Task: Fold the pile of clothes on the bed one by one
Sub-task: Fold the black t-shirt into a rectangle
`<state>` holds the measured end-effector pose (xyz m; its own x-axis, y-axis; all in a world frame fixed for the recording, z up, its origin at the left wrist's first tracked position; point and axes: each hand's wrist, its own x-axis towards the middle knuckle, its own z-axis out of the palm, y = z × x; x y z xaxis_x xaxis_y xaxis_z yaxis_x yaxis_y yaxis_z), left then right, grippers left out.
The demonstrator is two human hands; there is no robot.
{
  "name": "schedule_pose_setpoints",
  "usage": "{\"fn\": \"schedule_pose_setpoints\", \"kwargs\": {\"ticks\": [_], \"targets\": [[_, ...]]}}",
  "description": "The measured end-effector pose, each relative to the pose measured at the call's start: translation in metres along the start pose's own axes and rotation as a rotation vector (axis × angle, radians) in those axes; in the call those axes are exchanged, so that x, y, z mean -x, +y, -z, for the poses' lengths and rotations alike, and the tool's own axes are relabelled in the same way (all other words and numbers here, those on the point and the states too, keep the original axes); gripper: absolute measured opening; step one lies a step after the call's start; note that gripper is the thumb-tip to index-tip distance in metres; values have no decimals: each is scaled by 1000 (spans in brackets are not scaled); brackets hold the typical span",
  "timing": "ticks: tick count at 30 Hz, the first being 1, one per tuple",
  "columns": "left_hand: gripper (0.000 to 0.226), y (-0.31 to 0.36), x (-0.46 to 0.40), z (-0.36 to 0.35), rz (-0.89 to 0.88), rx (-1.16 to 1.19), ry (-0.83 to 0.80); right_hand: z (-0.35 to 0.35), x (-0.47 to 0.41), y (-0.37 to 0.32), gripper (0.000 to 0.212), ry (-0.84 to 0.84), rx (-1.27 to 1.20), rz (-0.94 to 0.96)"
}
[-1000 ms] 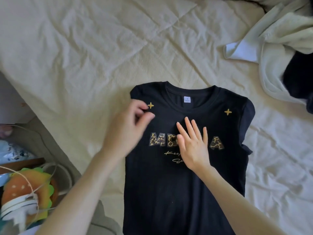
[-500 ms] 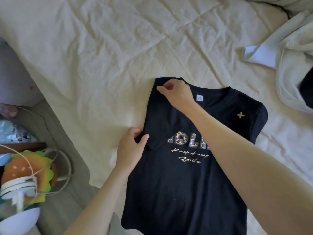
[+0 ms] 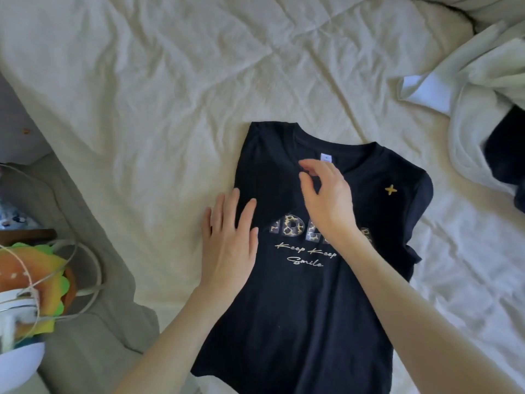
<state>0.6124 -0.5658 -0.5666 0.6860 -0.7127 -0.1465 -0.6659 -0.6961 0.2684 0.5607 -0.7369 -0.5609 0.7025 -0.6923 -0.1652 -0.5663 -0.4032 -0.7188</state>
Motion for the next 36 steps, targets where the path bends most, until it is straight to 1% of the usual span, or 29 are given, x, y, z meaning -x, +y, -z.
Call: {"fn": "schedule_pose_setpoints", "kwargs": {"ticks": [2, 4, 6, 8, 9, 11, 13, 15, 17, 19, 20, 21, 22, 23, 24, 25, 26, 27, 28, 31, 32, 34, 36], "targets": [[50, 13, -2, -7, -114, -32, -98, 23, 28, 21, 23, 111, 57, -19], [54, 27, -5, -16, -205, -47, -180, 46, 54, 42, 22, 215, 97, -97], [58, 41, -9, -24, -279, -74, -234, 66, 74, 63, 22, 303, 114, -247], [62, 54, -17, -31, -330, -105, -276, 82, 85, 83, 25, 380, 92, -507], [65, 60, -22, -36, -340, -123, -302, 89, 87, 91, 29, 381, 54, -669], [70, 66, -31, -46, -328, -172, -349, 97, 88, 102, 39, 274, -123, -961], [73, 68, -37, -56, -300, -227, -389, 102, 86, 106, 44, 162, -353, -1092], [73, 66, -40, -62, -277, -252, -426, 103, 80, 107, 42, 107, -525, -1150], [74, 65, -41, -64, -263, -262, -464, 104, 75, 109, 36, 101, -725, -1208], [73, 66, -43, -65, -244, -274, -495, 105, 70, 110, 21, 177, -1049, -1231], [72, 67, -44, -66, -232, -278, -511, 106, 68, 110, 13, 238, -1209, -1218], [71, 67, -45, -66, -221, -282, -527, 108, 68, 111, 9, 296, -1319, -1175], [71, 67, -46, -66, -212, -286, -542, 110, 69, 112, 13, 368, -1350, -1110], [71, 67, -47, -67, -206, -290, -553, 112, 72, 110, 22, 462, -1306, -1031], [71, 67, -47, -67, -202, -294, -564, 116, 75, 108, 31, 574, -1207, -954], [71, 66, -47, -67, -200, -296, -572, 118, 80, 105, 35, 682, -1084, -897], [71, 66, -47, -68, -197, -298, -580, 118, 86, 104, 36, 755, -984, -879], [70, 67, -48, -68, -192, -302, -589, 117, 92, 105, 34, 780, -931, -901], [70, 67, -48, -68, -187, -309, -599, 114, 98, 107, 30, 768, -951, -971], [70, 67, -50, -68, -173, -319, -623, 109, 99, 112, 10, 563, -1336, -1267], [69, 67, -50, -68, -171, -319, -628, 110, 95, 115, 7, 502, -1390, -1316], [69, 68, -50, -66, -169, -321, -639, 115, 85, 116, 5, 433, -1385, -1343], [69, 69, -51, -65, -172, -320, -647, 124, 75, 114, 3, 435, -1347, -1316]]}}
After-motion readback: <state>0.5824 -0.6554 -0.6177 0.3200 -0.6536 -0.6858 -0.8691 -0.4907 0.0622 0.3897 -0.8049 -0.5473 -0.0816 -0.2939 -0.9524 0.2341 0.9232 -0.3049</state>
